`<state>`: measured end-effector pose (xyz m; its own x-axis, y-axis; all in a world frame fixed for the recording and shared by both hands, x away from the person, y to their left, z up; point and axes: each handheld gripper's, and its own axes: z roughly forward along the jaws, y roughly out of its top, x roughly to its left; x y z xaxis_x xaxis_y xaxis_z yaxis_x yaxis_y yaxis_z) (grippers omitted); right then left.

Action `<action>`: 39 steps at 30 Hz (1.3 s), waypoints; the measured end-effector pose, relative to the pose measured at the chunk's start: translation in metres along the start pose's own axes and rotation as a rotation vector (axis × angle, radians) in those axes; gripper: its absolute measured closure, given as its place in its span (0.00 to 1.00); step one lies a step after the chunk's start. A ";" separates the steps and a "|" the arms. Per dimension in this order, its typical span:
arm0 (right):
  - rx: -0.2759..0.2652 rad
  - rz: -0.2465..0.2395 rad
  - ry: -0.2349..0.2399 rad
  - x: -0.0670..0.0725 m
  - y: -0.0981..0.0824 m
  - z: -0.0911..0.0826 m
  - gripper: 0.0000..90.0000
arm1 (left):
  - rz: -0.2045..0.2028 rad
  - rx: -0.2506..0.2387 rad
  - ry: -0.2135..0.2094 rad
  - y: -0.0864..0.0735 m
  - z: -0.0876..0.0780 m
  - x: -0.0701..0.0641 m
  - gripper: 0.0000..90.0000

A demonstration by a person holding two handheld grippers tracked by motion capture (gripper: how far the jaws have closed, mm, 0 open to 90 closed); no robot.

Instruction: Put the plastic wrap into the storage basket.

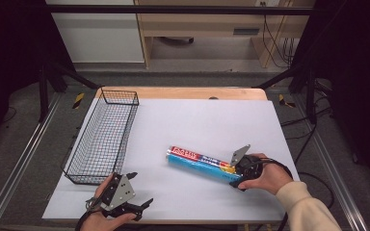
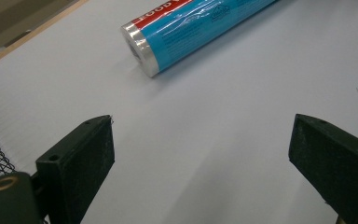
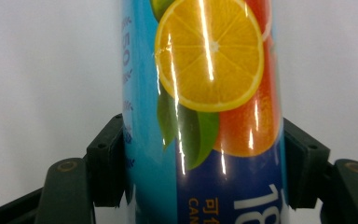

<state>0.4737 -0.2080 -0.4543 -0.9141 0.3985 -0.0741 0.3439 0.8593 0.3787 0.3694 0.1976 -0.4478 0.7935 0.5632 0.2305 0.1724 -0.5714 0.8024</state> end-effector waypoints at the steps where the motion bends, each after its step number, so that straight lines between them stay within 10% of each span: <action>1: -0.001 0.002 0.003 0.000 0.000 0.000 0.34 | -0.002 0.000 0.000 0.000 0.000 0.000 0.08; 21: -0.010 -0.002 -0.025 0.012 0.002 -0.003 0.36 | -0.050 0.019 -0.042 0.003 -0.002 0.016 0.08; 34: -0.152 0.075 -0.027 0.030 0.005 -0.022 0.36 | 0.010 0.056 -0.056 0.032 0.007 0.027 0.09; 39: -0.097 0.075 -0.024 0.030 0.005 -0.016 0.36 | 0.034 0.070 -0.056 0.032 0.005 0.027 0.09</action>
<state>0.4446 -0.1970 -0.4404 -0.8807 0.4693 -0.0633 0.3881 0.7918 0.4716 0.3994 0.1916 -0.4180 0.8306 0.5099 0.2238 0.1841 -0.6308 0.7538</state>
